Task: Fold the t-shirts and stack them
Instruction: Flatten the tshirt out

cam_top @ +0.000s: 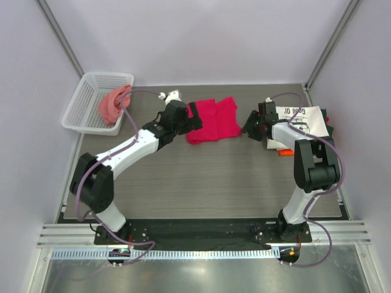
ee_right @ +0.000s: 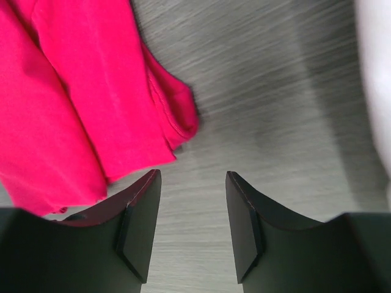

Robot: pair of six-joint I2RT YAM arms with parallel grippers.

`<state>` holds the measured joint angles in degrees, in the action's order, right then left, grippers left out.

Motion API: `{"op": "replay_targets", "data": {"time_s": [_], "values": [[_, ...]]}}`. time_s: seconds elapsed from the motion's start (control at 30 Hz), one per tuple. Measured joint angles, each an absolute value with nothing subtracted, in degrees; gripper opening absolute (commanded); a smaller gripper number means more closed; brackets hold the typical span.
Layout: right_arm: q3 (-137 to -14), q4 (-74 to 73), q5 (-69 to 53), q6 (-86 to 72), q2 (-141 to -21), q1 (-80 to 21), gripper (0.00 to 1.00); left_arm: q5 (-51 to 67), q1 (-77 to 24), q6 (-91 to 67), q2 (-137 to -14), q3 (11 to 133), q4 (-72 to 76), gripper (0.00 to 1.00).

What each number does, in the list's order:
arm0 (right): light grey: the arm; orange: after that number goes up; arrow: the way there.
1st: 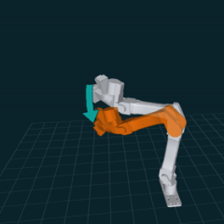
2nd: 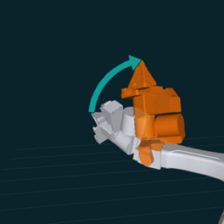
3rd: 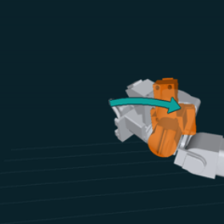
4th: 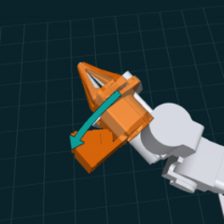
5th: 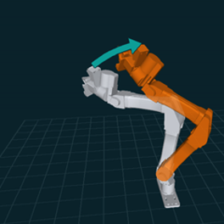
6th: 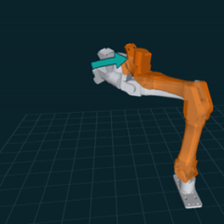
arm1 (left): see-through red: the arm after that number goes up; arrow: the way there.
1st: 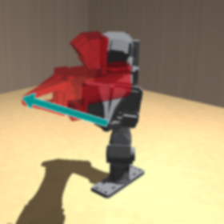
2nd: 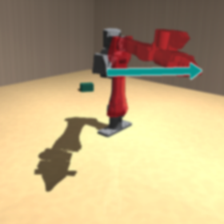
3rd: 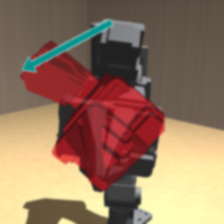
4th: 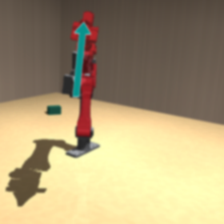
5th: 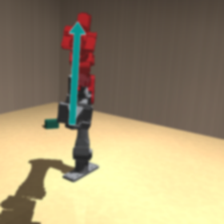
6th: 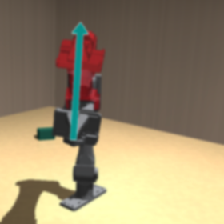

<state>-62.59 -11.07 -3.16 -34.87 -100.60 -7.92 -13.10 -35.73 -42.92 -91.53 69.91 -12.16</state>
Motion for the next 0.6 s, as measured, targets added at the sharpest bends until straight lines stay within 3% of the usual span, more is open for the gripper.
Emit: {"op": "replay_targets", "data": {"time_s": [0.2, 0.43, 0.47, 0.57, 0.6], "values": [[-66.1, -9.9, -5.9, -37.7, -105.6, -7.9, 0.51, -15.8, -36.1, -39.1, -102.3, 78.9, -10.1, 0.96], [-69.3, -6.6, -7.5, -40.3, -112.0, -7.8, 0.38, -17.0, -36.1, -36.2, -104.3, 75.6, -5.3, 0.96], [-69.8, -6.0, -7.9, -40.7, -112.8, -7.8, 0.25, -16.9, -36.1, -35.9, -104.3, 75.4, -4.8, 0.96], [-70.1, -5.2, -8.1, -40.6, -113.5, -7.8, 0.01, -16.4, -36.1, -34.9, -104.3, 75.4, -3.2, 0.96], [-70.1, -5.2, -8.1, -40.5, -113.5, -7.8, 0.01, -16.4, -36.1, -34.6, -104.3, 75.4, -2.9, 0.95]]}}
